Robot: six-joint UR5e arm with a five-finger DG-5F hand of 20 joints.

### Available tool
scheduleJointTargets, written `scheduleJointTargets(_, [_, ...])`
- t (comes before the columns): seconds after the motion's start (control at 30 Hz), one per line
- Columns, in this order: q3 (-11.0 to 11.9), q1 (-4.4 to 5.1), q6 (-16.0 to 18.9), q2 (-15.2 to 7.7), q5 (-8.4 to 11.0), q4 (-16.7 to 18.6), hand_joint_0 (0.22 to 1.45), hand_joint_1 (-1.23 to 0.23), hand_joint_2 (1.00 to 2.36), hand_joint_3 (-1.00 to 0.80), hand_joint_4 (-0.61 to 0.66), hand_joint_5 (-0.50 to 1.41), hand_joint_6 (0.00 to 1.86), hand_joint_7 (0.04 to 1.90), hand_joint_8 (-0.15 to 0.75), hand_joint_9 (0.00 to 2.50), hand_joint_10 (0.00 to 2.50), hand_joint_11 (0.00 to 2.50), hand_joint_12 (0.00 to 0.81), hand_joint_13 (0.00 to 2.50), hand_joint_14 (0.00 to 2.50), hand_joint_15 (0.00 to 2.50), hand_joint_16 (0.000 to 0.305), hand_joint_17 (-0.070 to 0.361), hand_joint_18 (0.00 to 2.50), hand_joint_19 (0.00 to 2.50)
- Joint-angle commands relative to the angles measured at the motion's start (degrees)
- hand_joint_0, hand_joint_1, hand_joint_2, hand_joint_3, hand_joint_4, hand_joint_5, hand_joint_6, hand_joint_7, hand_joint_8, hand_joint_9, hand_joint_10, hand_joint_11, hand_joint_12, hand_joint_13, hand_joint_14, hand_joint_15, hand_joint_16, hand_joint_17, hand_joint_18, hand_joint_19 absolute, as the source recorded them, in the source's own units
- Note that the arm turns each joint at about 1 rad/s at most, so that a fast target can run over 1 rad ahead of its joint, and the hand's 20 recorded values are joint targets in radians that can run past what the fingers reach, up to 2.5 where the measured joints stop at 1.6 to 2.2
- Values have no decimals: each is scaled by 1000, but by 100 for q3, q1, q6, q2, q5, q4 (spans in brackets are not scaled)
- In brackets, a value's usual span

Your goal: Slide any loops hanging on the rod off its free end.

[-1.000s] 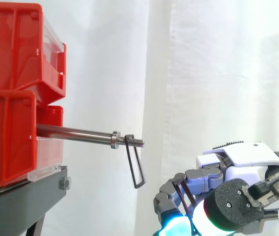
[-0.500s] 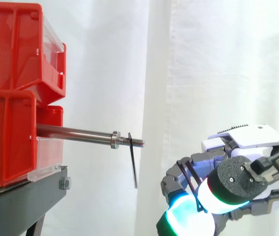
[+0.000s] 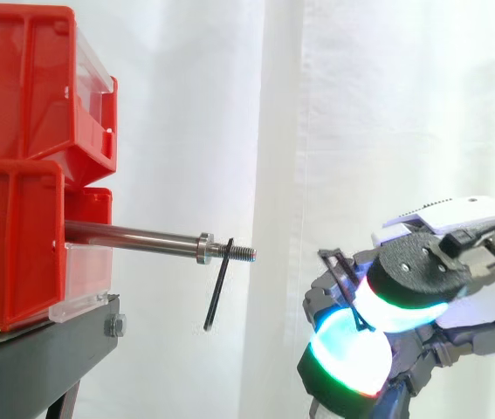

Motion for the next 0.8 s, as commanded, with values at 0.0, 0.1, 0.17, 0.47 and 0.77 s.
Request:
scheduleJointTargets(0.0, [0,46,150,13,77,-19,593,-449,1012,-279,141,-121,898,1057,285,785,10,293,342,511,6,177,46,103,635,450])
scheduleJointTargets(0.1, [44,72,264,13,121,-19,597,-445,1014,-261,119,-112,891,1055,288,821,10,294,349,525,6,180,47,105,644,450])
scheduleJointTargets(0.17, [115,81,335,13,157,-28,601,-474,1014,-245,113,-113,888,1048,289,821,10,303,346,530,6,171,45,102,652,441])
scheduleJointTargets(0.47, [369,98,563,13,209,-335,610,-708,1014,-152,94,-138,900,968,298,792,10,329,367,547,5,157,49,110,700,382])
scheduleJointTargets(0.77, [361,89,704,13,244,-318,647,-800,1014,-245,22,-156,908,954,274,770,12,349,344,525,6,161,45,101,669,387])
